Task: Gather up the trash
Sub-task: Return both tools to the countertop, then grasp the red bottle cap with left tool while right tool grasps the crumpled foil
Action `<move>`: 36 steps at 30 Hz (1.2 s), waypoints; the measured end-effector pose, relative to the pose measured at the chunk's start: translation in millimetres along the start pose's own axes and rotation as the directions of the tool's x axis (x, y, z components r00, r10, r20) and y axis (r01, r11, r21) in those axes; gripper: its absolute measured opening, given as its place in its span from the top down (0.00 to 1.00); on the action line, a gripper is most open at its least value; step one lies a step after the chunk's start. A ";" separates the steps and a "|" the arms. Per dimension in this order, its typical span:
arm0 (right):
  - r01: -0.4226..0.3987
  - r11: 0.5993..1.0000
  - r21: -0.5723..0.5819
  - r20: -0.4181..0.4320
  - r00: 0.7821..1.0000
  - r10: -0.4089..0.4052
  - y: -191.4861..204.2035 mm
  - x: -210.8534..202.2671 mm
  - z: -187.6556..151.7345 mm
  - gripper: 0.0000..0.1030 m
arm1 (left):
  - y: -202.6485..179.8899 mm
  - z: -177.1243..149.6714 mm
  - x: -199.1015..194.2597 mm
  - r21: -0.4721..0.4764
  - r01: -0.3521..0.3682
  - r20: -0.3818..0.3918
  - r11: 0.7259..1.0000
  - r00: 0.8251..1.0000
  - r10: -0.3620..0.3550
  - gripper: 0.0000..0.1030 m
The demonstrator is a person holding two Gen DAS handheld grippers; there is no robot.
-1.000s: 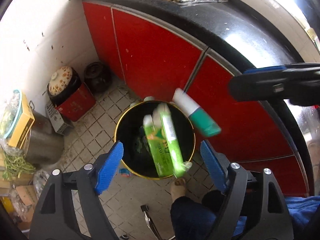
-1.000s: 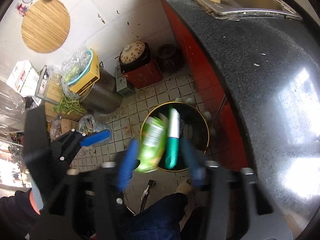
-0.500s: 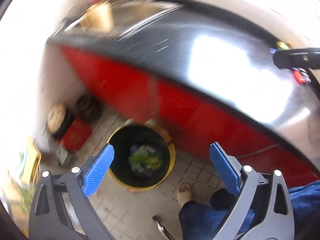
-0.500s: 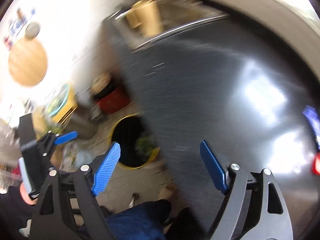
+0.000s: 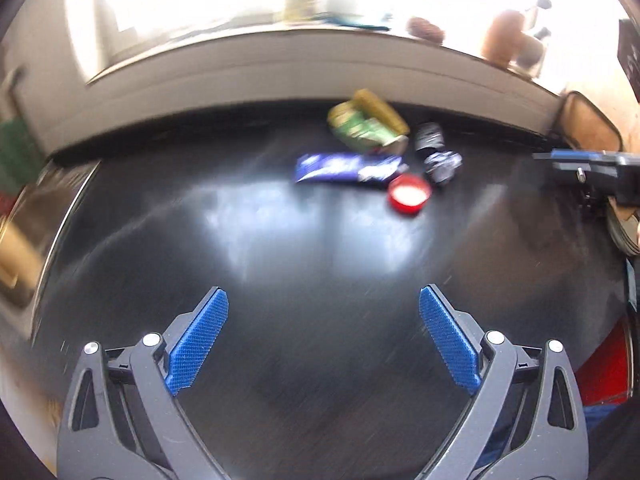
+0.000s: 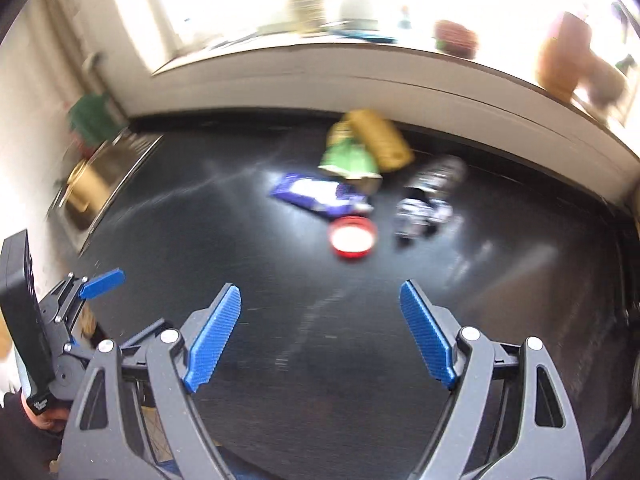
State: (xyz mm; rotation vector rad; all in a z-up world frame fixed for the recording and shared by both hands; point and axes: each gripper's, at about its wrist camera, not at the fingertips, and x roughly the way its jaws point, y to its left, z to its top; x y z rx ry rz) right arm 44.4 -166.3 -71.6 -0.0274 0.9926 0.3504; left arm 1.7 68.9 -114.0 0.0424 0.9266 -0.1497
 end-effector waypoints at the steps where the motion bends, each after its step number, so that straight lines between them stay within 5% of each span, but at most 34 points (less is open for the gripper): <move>1: 0.011 1.000 0.012 0.004 1.000 -0.011 -7.8 -1.6 -1.8 0.23 | -6.4 4.5 4.0 0.013 0.008 0.000 1.000 1.000 -0.008 0.09; 12: 0.025 0.998 0.057 -0.026 0.999 -0.024 -72.7 38.5 18.6 0.23 | -50.8 47.0 69.5 0.085 0.054 -0.054 0.995 0.997 -0.049 0.09; 22: -0.034 0.998 -0.051 -0.139 0.990 0.027 -89.5 133.4 46.8 0.23 | -77.5 56.4 153.0 0.079 0.027 -0.134 0.997 0.991 -0.016 0.09; 32: -0.074 0.992 -0.100 -0.228 0.972 0.049 -94.9 198.4 61.6 0.23 | -78.7 69.5 195.7 0.020 -0.008 -0.170 1.000 0.985 0.012 0.12; 36: -0.069 0.987 -0.143 -0.214 0.976 0.037 -93.7 205.7 62.8 0.36 | -83.0 76.3 201.4 0.029 -0.012 -0.161 1.000 0.987 0.017 0.20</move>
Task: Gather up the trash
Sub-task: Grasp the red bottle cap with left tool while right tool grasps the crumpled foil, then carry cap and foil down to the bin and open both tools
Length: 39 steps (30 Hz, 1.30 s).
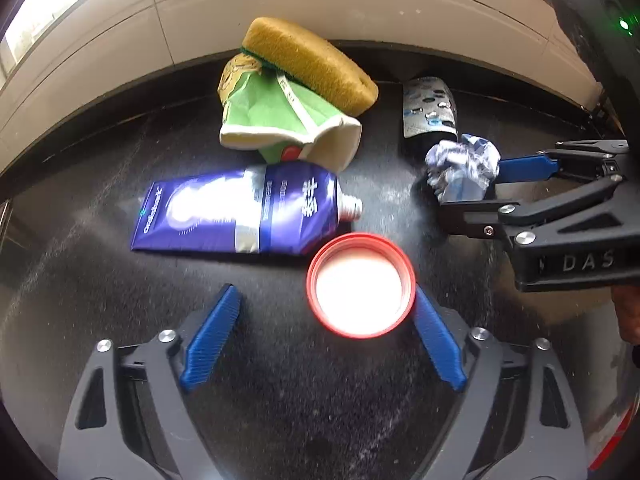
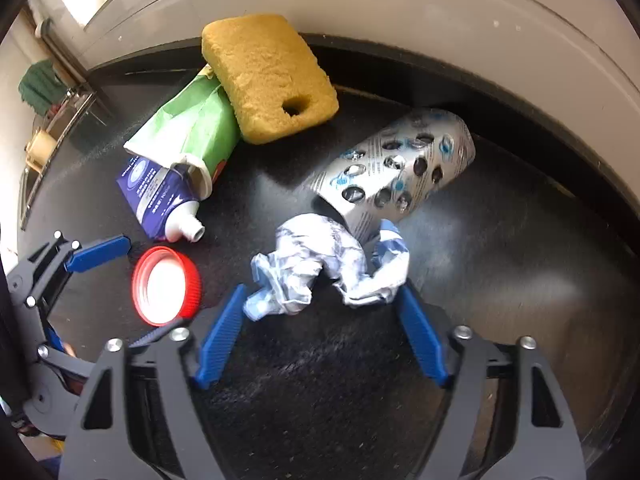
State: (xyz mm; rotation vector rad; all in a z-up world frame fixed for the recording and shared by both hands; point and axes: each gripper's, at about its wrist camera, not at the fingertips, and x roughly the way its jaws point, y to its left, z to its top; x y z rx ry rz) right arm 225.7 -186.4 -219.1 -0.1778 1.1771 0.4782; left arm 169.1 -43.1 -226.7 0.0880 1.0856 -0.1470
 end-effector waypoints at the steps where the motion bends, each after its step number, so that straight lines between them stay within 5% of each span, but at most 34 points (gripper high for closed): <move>1: -0.006 1.000 -0.002 0.003 1.000 0.006 0.0 -0.1 0.2 0.43 | -0.8 1.6 0.9 0.000 -0.002 0.002 1.000 1.000 0.002 0.24; 2: -0.009 1.000 -0.001 0.004 1.000 0.009 -0.3 -1.1 0.7 0.48 | -1.3 2.5 0.7 0.004 0.000 0.007 1.000 1.000 0.000 0.31; 4: -0.013 1.000 0.000 -0.001 1.000 0.013 -0.7 -1.4 -0.4 0.78 | -2.2 4.0 -1.4 0.018 -0.002 0.018 1.000 1.000 0.002 0.50; 7: -0.015 1.000 0.002 0.002 1.000 0.015 1.5 -4.1 -4.3 0.87 | -2.0 3.7 -3.5 0.008 0.005 0.014 1.000 1.000 -0.005 0.53; 22: -0.062 0.997 0.044 0.124 0.991 0.056 42.7 -88.7 -56.9 0.93 | 18.9 -47.9 -82.4 -0.049 -0.008 0.052 0.999 0.999 0.010 0.53; 39: -0.119 0.990 -0.080 0.189 0.973 0.132 153.5 -137.3 -93.1 0.93 | 82.1 -128.8 -167.4 -0.172 -0.076 0.102 0.982 0.990 0.094 0.53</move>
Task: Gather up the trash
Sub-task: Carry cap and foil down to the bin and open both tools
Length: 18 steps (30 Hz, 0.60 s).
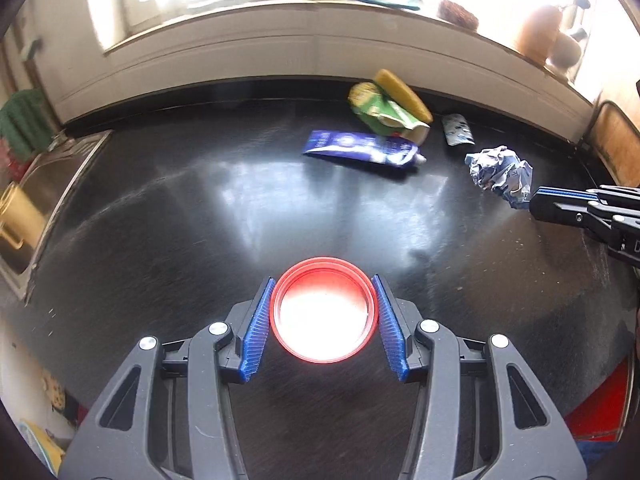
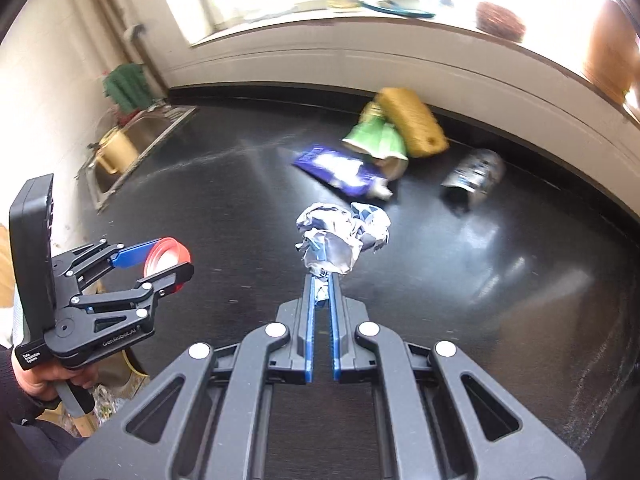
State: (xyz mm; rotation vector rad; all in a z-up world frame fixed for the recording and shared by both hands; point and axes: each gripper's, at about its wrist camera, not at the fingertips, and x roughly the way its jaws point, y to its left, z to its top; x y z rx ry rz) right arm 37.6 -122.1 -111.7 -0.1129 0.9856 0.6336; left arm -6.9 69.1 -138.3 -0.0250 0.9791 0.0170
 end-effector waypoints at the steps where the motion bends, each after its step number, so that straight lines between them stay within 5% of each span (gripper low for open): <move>1: -0.016 1.000 -0.018 -0.002 1.000 0.016 11.7 1.7 2.6 0.93 | 6.4 -2.9 -4.1 -0.010 -0.008 0.003 1.000 1.000 0.008 0.53; 9: -0.186 0.955 -0.231 -0.064 0.982 0.176 134.8 31.4 23.1 0.93 | 96.4 -60.8 -58.2 -0.164 -0.161 0.016 0.973 0.986 0.166 0.53; 18: -0.430 0.787 -0.443 -0.278 0.900 0.335 317.4 87.4 -4.6 0.93 | 213.6 -193.5 -108.9 -0.417 -0.345 -0.129 0.841 0.938 0.321 0.53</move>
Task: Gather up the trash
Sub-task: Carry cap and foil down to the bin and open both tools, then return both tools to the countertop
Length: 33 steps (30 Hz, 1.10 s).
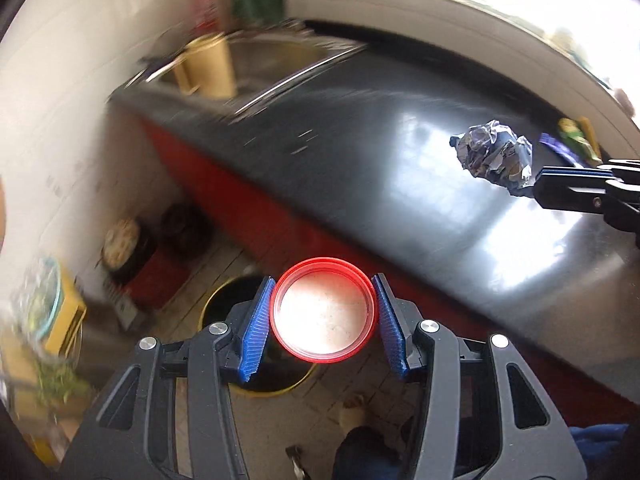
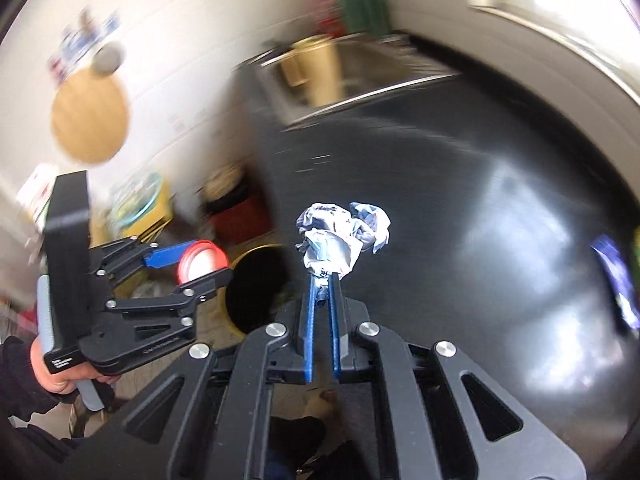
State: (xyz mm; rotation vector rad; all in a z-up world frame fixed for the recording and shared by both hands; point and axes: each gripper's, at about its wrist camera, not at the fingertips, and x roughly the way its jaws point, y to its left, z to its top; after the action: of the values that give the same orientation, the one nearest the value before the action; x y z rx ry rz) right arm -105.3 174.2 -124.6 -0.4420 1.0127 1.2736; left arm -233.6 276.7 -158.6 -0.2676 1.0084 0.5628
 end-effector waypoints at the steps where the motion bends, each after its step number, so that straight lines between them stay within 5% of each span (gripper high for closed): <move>1: -0.021 0.999 -0.025 -0.019 1.000 0.021 14.8 12.6 4.8 0.93 | 17.6 -9.1 2.2 -0.031 -0.017 -0.014 0.999 1.000 0.017 0.53; 10: -0.125 0.986 -0.113 -0.209 0.973 0.099 99.1 125.1 22.9 0.93 | 109.1 -53.4 36.5 -0.191 -0.037 -0.084 0.981 0.996 0.021 0.53; 24: -0.117 0.987 -0.112 -0.299 0.951 0.079 108.8 178.2 47.5 0.93 | 137.2 -56.6 75.8 -0.230 0.006 -0.118 0.973 0.992 -0.034 0.53; 30: -0.098 0.993 -0.062 -0.374 0.925 0.068 91.6 201.1 48.4 0.91 | 141.6 -56.3 84.8 -0.209 -0.023 -0.123 0.978 0.992 -0.003 0.34; 32: -0.094 0.994 -0.052 -0.366 0.928 0.068 85.9 196.6 47.8 0.62 | 143.9 -57.0 83.6 -0.223 -0.027 -0.120 0.974 0.993 0.000 0.28; 33: -0.085 0.995 -0.051 -0.336 0.940 0.063 83.9 188.8 47.8 0.35 | 144.5 -56.9 82.1 -0.225 -0.034 -0.121 0.974 0.993 0.007 0.26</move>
State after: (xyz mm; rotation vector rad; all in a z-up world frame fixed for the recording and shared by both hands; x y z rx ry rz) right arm -172.3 343.5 -233.4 -0.6936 1.2853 1.3281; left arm -322.1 396.3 -252.1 -0.4989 1.0638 0.6885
